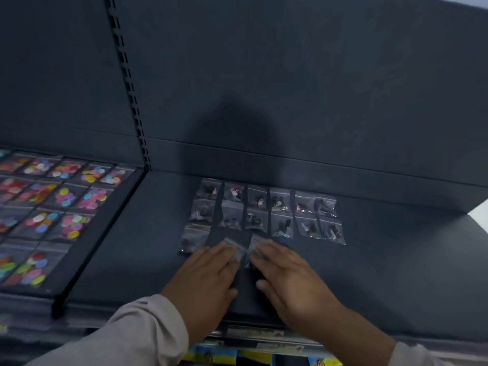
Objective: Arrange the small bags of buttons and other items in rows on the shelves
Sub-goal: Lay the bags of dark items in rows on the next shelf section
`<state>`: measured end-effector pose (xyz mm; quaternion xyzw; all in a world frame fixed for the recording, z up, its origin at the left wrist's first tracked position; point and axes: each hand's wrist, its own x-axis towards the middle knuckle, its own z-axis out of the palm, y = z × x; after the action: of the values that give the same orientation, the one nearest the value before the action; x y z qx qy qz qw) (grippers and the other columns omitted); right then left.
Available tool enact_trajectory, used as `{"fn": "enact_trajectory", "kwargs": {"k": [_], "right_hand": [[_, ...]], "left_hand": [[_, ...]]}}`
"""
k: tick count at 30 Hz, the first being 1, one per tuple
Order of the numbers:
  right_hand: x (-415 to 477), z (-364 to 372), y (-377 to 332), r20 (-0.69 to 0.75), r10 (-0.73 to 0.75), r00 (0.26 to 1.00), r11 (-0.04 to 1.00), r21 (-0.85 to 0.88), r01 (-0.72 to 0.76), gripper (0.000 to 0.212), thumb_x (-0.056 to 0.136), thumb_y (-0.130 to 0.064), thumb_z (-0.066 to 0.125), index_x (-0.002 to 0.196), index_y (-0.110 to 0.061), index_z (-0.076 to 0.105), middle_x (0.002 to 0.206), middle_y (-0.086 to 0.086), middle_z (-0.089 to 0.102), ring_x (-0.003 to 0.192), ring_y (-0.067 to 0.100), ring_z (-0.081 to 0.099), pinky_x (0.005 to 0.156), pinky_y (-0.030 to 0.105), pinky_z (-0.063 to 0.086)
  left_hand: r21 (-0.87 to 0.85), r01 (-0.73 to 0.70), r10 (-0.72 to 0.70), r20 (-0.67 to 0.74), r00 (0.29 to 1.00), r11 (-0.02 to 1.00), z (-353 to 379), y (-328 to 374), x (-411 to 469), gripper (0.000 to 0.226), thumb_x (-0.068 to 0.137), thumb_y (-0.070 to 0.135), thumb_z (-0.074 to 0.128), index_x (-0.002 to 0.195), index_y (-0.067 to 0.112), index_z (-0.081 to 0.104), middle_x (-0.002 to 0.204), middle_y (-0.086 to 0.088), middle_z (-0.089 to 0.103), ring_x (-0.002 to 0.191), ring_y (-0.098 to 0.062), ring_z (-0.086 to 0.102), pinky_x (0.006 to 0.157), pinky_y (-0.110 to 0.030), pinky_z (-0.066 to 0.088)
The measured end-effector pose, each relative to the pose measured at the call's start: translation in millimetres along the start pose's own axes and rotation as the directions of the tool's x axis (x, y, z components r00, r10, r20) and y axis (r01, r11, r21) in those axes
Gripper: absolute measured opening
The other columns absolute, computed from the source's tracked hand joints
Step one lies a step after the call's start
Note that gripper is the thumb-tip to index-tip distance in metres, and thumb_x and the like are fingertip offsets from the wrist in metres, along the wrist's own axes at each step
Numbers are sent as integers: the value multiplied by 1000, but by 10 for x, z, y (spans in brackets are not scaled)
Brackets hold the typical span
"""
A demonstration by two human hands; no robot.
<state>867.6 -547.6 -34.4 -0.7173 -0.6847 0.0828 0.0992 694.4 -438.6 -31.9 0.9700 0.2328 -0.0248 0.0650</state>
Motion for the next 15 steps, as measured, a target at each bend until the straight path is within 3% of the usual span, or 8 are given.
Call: {"fn": "enact_trajectory", "kwargs": {"k": [2,3,6,8,10,12,13,15], "right_hand": [[-6,42,56,95,-1,995,1000,-29,4,63,90,-51,18,148,-27,22,157,-9,12,145,9,1,111,20,-8],[3,49,78,128,0,992,1000,-25,3,65,89,-52,16,149,-28,17,158,-10,10,145,8,-2,110,19,-11],[57,33,113,161,-16,987,999,-36,22,66,88,-54,14,150,-30,11,158,-11,8,144,6,-2,113,19,-7],[88,10,124,172,-23,985,999,-31,28,64,90,-53,17,150,-30,11,158,-11,7,144,5,-2,114,19,-6],[116,-10,131,184,-25,983,1000,-5,27,61,95,-54,24,149,-30,13,158,-12,8,144,5,-1,115,20,-4],[136,-13,144,185,-32,982,999,6,31,65,92,-60,24,149,-30,15,157,-12,10,144,4,1,115,20,-2],[145,-10,153,180,-36,983,999,3,36,68,89,-62,21,149,-30,16,157,-11,11,144,4,2,115,20,-2],[158,1,172,175,-39,984,999,5,39,70,85,-61,15,148,-30,18,157,-11,13,143,3,3,115,19,-1]], "left_hand": [[-38,-4,10,148,989,999,9,-3,-17,84,77,58,-1,150,19,11,159,3,2,146,-16,0,114,-30,-1],[-66,7,5,174,985,998,12,6,-2,90,74,65,-7,151,19,1,158,4,-9,145,-13,-10,111,-28,-9],[-11,23,-22,129,991,1000,14,25,68,105,64,77,-16,151,19,-1,159,3,-10,145,-13,-10,110,-26,-10],[4,70,-70,59,996,998,7,33,87,100,67,70,-11,150,18,6,159,2,-2,145,-14,-2,115,-32,-2],[34,85,-86,33,996,996,12,23,110,85,78,62,7,143,16,36,153,-1,28,140,-20,29,112,-39,23],[47,85,-88,57,995,995,43,17,124,67,79,60,28,114,18,68,123,0,64,110,-17,62,88,-35,50],[74,79,-84,56,995,994,63,19,121,64,77,60,32,105,20,72,112,2,69,100,-15,67,80,-32,54],[60,95,-96,8,995,994,88,8,123,64,76,61,33,104,20,73,112,2,69,98,-14,68,78,-31,54]]}}
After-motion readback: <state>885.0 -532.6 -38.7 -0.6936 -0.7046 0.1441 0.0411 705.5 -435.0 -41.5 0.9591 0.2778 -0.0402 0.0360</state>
